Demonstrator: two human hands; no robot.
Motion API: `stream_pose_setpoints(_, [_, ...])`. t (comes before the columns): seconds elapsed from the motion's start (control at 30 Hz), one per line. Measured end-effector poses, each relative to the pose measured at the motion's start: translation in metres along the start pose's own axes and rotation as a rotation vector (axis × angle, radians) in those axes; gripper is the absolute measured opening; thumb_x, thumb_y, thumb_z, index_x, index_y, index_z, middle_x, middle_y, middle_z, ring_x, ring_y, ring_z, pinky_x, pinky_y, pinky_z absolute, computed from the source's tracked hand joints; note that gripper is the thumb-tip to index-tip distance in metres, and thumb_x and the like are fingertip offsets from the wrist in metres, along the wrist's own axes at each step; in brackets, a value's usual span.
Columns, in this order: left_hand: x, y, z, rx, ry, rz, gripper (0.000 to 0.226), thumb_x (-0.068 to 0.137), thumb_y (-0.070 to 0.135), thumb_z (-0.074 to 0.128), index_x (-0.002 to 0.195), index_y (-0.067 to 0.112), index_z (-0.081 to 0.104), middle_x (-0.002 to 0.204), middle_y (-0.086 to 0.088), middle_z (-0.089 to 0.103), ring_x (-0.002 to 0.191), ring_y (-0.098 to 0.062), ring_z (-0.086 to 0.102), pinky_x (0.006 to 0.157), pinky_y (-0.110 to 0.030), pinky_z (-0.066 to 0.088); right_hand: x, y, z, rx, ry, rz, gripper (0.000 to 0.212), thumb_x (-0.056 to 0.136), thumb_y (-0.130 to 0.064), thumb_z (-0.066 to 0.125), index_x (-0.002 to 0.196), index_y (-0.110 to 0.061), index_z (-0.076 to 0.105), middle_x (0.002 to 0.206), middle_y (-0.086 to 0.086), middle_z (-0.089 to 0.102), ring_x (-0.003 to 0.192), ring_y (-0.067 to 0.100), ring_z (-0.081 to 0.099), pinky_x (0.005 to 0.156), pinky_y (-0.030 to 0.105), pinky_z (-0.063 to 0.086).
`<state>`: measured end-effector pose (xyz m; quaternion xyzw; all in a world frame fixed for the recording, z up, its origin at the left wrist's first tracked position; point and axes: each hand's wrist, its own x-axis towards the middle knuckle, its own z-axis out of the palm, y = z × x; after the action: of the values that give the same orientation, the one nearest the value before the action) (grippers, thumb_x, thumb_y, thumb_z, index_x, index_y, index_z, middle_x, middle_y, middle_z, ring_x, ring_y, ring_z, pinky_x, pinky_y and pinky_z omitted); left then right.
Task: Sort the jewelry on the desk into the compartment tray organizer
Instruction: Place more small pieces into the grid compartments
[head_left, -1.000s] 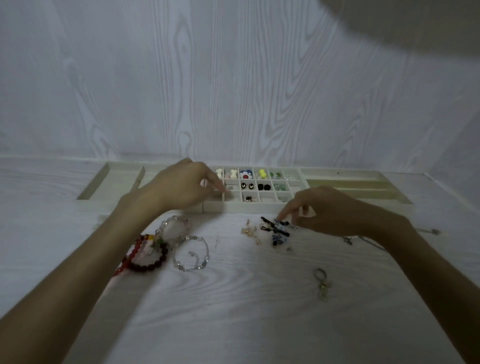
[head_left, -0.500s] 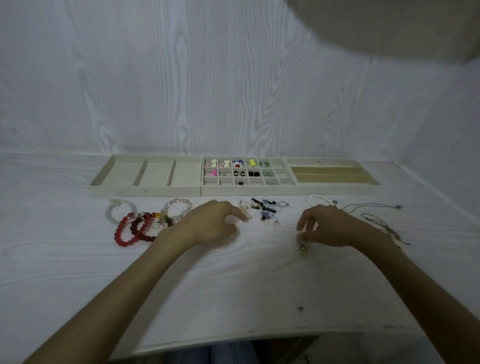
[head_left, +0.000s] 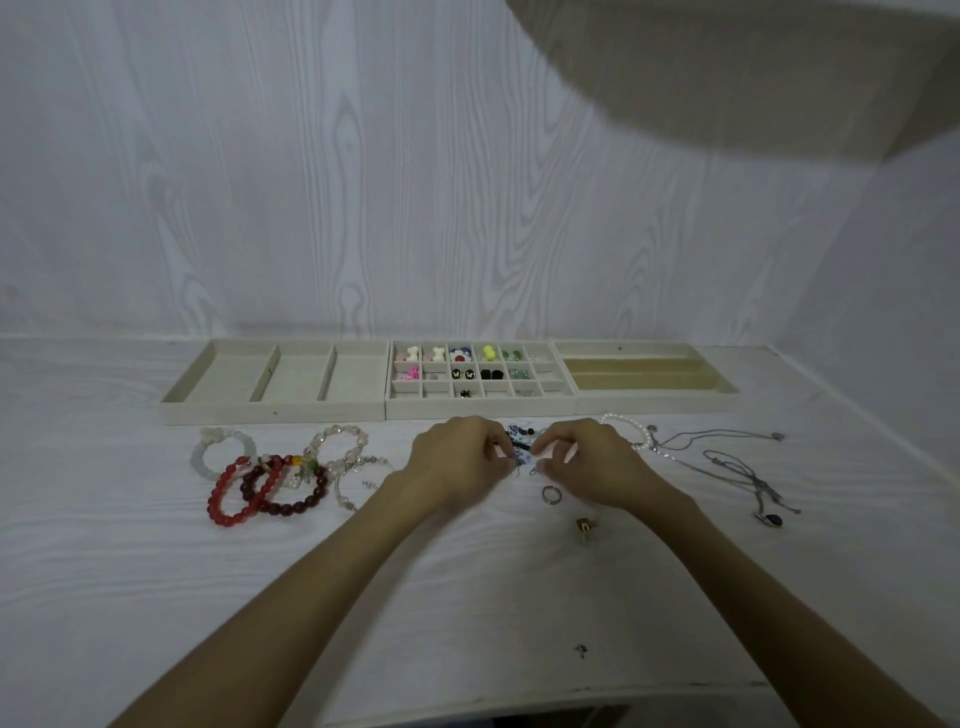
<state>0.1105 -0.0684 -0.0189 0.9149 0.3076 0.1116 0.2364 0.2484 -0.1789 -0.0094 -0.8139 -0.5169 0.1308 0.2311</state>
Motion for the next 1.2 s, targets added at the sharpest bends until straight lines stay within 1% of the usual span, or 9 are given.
stream_pose_setpoints(0.2, [0.004,-0.006,0.002,-0.024,0.07,0.02,0.011,0.081,0.041,0.069,0.087,0.033,0.074,0.085,0.015,0.069,0.078,-0.006,0.058,0.059,-0.024,0.038,0.005,-0.001,0.001,0.016,0.021,-0.002,0.013,0.085,-0.022,0.063,0.093,-0.028,0.071,0.083,-0.005,0.067,0.076,0.011,0.062,0.072,0.027,0.05])
stream_pose_setpoints(0.37, [0.004,-0.016,-0.017,-0.336,-0.024,0.059,0.007,0.083,0.031,0.07,0.085,0.026,0.073,0.087,0.007,0.072,0.079,-0.008,0.064,0.076,-0.03,0.052,0.005,0.002,-0.007,0.146,0.019,-0.013,0.019,0.088,-0.013,0.058,0.093,-0.025,0.072,0.079,-0.005,0.065,0.067,0.006,0.06,0.064,0.02,0.045])
stream_pose_setpoints(0.43, [0.001,-0.018,-0.027,-0.49,-0.085,0.023,0.004,0.086,0.023,0.068,0.086,0.023,0.072,0.088,0.0,0.073,0.079,-0.008,0.066,0.078,-0.023,0.052,0.004,-0.002,-0.011,0.279,-0.002,-0.001,0.021,0.09,-0.008,0.056,0.095,-0.022,0.07,0.084,0.0,0.067,0.061,0.007,0.063,0.056,0.014,0.045])
stream_pose_setpoints(0.57, [-0.007,-0.015,-0.042,-0.643,-0.166,-0.05,0.008,0.088,0.025,0.065,0.084,0.029,0.072,0.081,0.005,0.073,0.072,0.001,0.063,0.056,-0.005,0.043,-0.002,-0.016,-0.015,0.644,-0.28,0.056,0.034,0.087,-0.006,0.061,0.117,-0.022,0.061,0.111,0.0,0.067,0.081,0.009,0.068,0.067,0.018,0.052])
stream_pose_setpoints(0.67, [-0.011,-0.014,-0.047,-0.619,-0.187,-0.076,0.007,0.089,0.031,0.063,0.087,0.031,0.071,0.085,-0.001,0.068,0.078,-0.012,0.053,0.051,-0.012,0.033,-0.007,-0.024,-0.012,0.689,-0.472,0.01,0.051,0.082,-0.01,0.069,0.128,-0.024,0.052,0.121,-0.007,0.063,0.079,0.007,0.066,0.059,0.017,0.047])
stream_pose_setpoints(0.77, [-0.014,-0.014,-0.052,-0.612,-0.219,-0.061,0.01,0.091,0.028,0.06,0.095,0.027,0.069,0.088,0.0,0.065,0.081,-0.012,0.051,0.054,-0.015,0.033,-0.008,-0.032,-0.006,0.697,-0.443,0.012,0.046,0.08,-0.019,0.072,0.124,-0.022,0.057,0.11,-0.004,0.07,0.087,0.013,0.067,0.065,0.017,0.046])
stream_pose_setpoints(0.97, [-0.014,-0.018,-0.068,-0.605,-0.178,-0.002,0.014,0.092,0.016,0.06,0.102,0.013,0.069,0.081,0.01,0.066,0.059,0.014,0.056,0.05,-0.001,0.037,-0.001,-0.032,-0.007,0.921,-0.47,-0.002,0.05,0.073,-0.025,0.074,0.119,-0.013,0.06,0.109,0.01,0.07,0.104,0.023,0.066,0.09,0.026,0.053])
stream_pose_setpoints(1.1, [-0.007,-0.019,-0.078,-0.631,-0.137,-0.012,0.011,0.091,0.015,0.061,0.098,0.015,0.069,0.073,0.012,0.064,0.056,0.011,0.055,0.049,-0.002,0.037,0.013,-0.035,-0.012,0.951,-0.397,0.032,0.036,0.076,-0.028,0.069,0.104,-0.006,0.068,0.1,0.014,0.072,0.095,0.02,0.069,0.083,0.021,0.054])
stream_pose_setpoints(1.2, [0.003,-0.02,-0.085,-0.607,-0.096,-0.051,0.017,0.091,0.032,0.059,0.1,0.022,0.07,0.085,0.013,0.068,0.062,0.008,0.057,0.051,-0.003,0.04,0.032,-0.04,-0.02,0.887,-0.285,0.014,0.024,0.081,-0.02,0.069,0.099,-0.004,0.07,0.092,0.012,0.073,0.087,0.018,0.07,0.075,0.017,0.054])
